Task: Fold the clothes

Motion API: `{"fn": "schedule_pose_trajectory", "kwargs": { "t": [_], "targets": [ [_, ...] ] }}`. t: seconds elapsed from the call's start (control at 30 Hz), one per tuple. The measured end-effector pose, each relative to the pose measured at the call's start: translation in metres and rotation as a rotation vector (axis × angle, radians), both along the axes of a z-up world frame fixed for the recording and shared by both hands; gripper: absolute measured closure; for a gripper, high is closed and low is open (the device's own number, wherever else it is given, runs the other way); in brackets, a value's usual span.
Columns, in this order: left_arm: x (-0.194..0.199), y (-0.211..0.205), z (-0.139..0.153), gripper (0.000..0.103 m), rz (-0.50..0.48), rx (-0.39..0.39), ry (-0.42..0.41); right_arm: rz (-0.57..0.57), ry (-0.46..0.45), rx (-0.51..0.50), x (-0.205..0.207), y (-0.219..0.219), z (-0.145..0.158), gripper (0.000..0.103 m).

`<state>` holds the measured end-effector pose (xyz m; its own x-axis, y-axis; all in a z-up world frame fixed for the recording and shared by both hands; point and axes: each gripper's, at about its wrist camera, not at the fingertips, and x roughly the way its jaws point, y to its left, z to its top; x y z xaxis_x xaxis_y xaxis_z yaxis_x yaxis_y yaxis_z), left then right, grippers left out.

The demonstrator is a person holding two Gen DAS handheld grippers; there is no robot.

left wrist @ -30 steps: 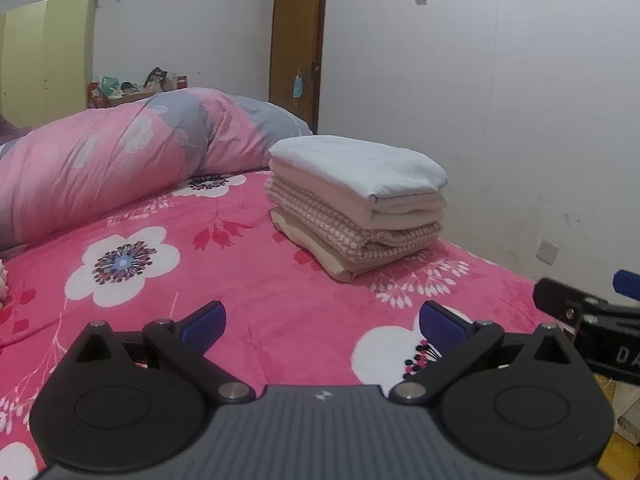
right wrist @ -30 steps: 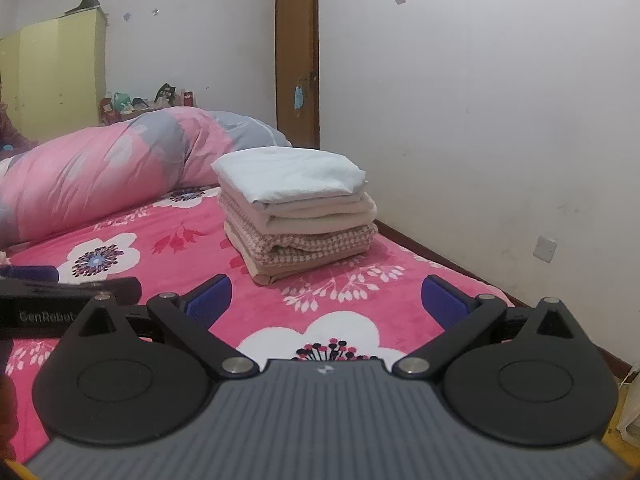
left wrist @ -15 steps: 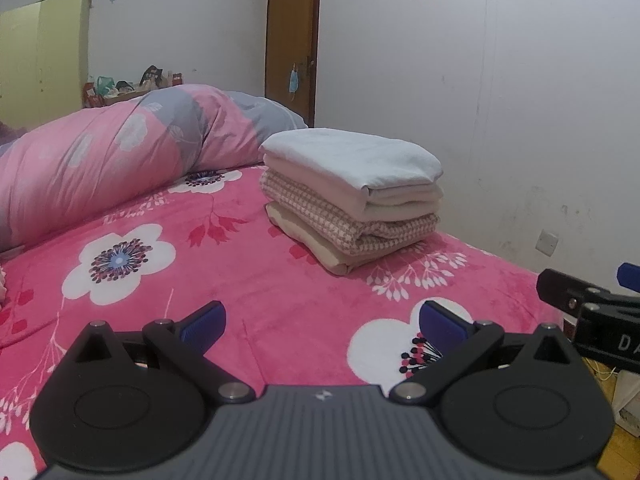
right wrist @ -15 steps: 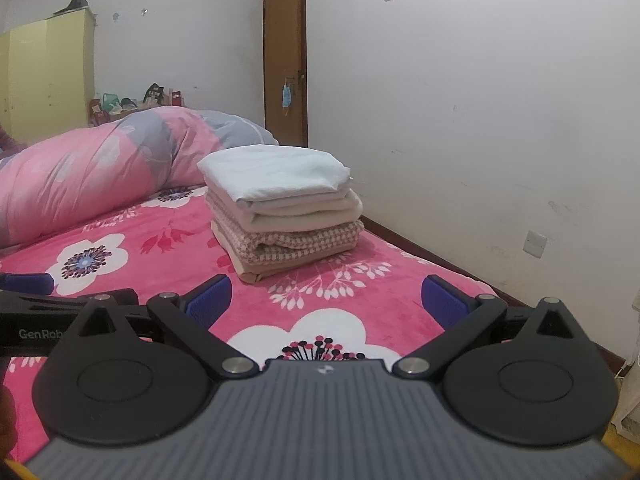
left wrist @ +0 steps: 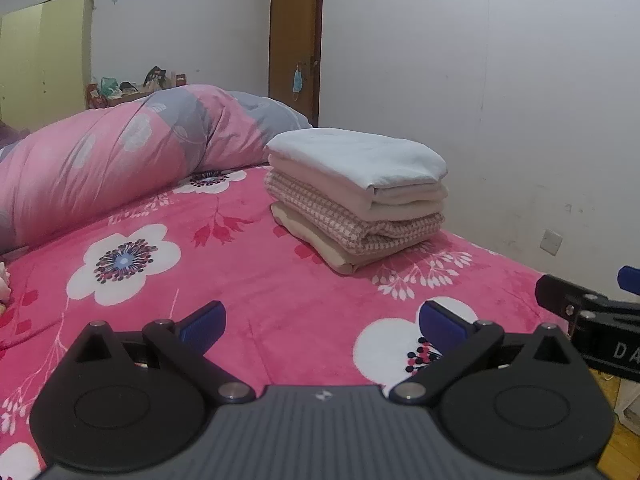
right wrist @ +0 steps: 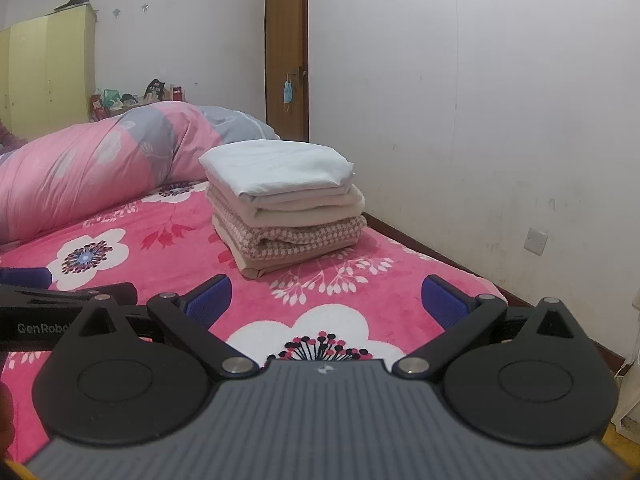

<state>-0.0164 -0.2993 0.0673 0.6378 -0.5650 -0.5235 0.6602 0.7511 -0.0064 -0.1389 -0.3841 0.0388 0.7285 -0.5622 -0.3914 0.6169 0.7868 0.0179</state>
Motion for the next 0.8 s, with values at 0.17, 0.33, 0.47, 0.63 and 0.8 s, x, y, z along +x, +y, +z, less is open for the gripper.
{"fn": "schedule_pose_trajectory", "kwargs": {
  "t": [0.17, 0.33, 0.47, 0.63, 0.8],
  "targets": [
    [-0.0013, -0.0011, -0.0002, 0.0, -0.006, 0.007, -0.005, 0.002, 0.003, -0.001, -0.0005, 0.0011, -0.0007, 0.001],
    [-0.0014, -0.0003, -0.0001, 0.0, -0.002, 0.007, -0.002, -0.003, 0.003, 0.004, -0.0013, 0.0019, -0.0015, 0.001],
    [-0.0012, 0.0, -0.0013, 0.0, -0.001, 0.01, -0.002, 0.0, 0.004, 0.002, -0.0008, 0.0025, -0.0017, 0.001],
    [-0.0012, 0.0, -0.0032, 0.0, -0.001, 0.014, 0.003, 0.002, 0.002, 0.003, 0.0001, 0.0012, -0.0019, 0.001],
    [-0.001, 0.0023, -0.0032, 0.0, -0.002, 0.013, 0.003, -0.001, 0.001, 0.003, 0.0004, 0.0002, -0.002, 0.001]
  ]
}}
